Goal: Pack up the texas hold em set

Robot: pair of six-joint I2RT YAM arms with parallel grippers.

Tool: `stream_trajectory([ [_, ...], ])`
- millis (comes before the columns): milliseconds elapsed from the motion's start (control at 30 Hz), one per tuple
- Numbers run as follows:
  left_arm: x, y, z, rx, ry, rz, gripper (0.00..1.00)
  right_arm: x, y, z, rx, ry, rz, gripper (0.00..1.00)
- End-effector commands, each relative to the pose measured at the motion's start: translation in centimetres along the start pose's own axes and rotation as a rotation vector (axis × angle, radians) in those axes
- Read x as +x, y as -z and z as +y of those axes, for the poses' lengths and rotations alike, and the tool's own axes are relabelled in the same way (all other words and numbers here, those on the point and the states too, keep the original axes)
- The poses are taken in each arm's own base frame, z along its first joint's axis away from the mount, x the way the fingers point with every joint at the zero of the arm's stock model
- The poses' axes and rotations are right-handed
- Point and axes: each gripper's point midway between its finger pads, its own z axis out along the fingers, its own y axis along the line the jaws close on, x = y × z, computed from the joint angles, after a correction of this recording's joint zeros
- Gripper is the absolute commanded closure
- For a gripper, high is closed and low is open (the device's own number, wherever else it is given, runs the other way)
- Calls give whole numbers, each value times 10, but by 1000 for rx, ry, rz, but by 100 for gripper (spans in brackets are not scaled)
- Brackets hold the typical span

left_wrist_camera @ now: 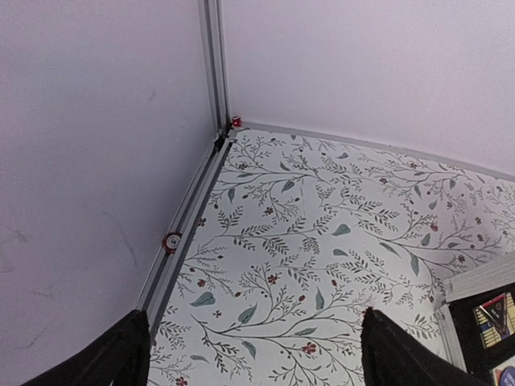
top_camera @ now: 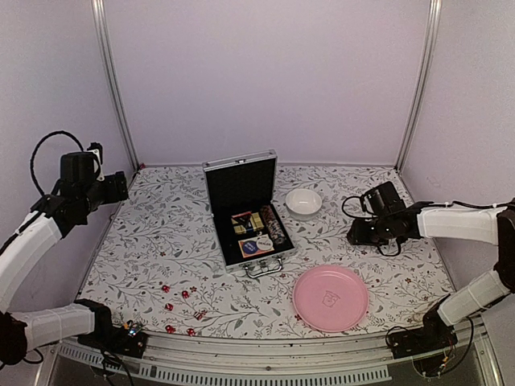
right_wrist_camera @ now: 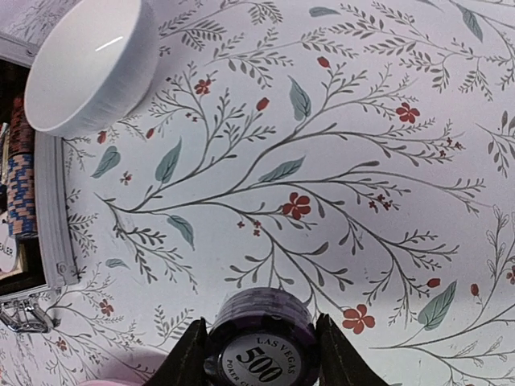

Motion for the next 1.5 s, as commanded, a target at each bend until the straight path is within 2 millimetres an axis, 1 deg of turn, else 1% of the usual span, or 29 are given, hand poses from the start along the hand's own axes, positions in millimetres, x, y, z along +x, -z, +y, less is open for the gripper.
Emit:
stream_trajectory([
  [0,-10,28,-39,172,77,-11,12,-13,28,43,-155,127,-101,64],
  [133,-11,74,-97,401,188,12,18,-8,51,83,-303,252,-163,64],
  [267,3,112,-163,665,319,96,22,-1,73,122,-491,325,-230,64],
  [333,18,130,-199,776,364,164,22,2,84,138,-558,355,-268,64],
  [433,43,155,-245,900,390,266,23,5,96,159,-611,395,-306,64],
  [567,70,180,-296,1047,418,388,23,16,110,186,-668,451,-346,64],
  [600,79,183,-308,1078,417,424,24,18,112,192,-675,467,-352,64],
  [667,88,191,-327,1144,428,474,24,23,117,204,-692,495,-364,64],
  [800,94,202,-352,1250,435,533,24,32,128,230,-726,551,-390,64],
  [933,104,200,-368,1261,415,586,24,41,134,254,-770,596,-393,64],
  [1033,113,199,-375,1262,404,622,25,45,139,268,-793,626,-402,64],
  [1100,118,197,-377,1253,405,642,29,50,139,274,-804,643,-401,64],
  [1267,130,194,-381,1246,398,682,38,56,135,278,-803,662,-401,64],
  [1367,136,192,-383,1233,394,701,43,56,135,279,-798,669,-407,64],
  [1467,138,191,-386,1230,389,712,48,53,136,279,-794,671,-419,64],
])
